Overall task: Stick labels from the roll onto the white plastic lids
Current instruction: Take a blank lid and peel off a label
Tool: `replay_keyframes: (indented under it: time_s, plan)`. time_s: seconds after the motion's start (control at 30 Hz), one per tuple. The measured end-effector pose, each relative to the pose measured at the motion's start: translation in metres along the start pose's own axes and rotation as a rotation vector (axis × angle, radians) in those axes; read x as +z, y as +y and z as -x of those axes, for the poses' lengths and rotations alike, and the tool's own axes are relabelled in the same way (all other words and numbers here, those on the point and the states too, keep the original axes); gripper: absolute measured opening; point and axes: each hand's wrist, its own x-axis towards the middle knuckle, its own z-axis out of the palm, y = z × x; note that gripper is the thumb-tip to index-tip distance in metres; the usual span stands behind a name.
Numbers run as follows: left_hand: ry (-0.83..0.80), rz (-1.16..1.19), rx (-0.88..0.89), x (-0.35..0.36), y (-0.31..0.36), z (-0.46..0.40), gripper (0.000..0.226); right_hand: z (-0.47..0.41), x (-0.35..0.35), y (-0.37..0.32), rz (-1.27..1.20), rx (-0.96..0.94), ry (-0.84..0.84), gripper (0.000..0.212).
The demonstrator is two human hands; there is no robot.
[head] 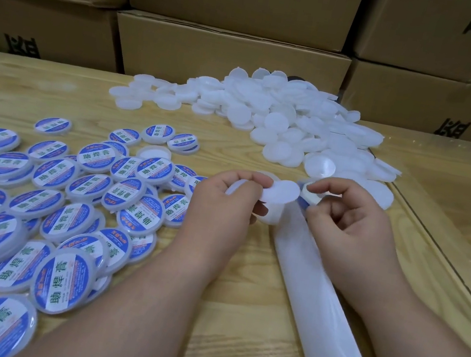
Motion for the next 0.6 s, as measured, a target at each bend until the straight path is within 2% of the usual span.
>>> replay_keyframes:
  time_s: [0.13,0.47,0.6]
  plan:
    - [-0.059,0.010,0.012,0.0001,-0.0006,0.0009,0.022,0.0000,0.0007,0.0028,0.009,-0.072,-0.050,0.034]
    - [-0.126,0.099,0.026,0.0002,0.0041,0.0024,0.018,0.0011,0.0052,-0.0022,0.005,-0.091,0.011,0.028]
    - [-0.175,0.278,0.017,-0.0033,0.0083,0.0014,0.035,0.0004,0.0056,-0.0044,-0.069,0.030,0.039,0.032]
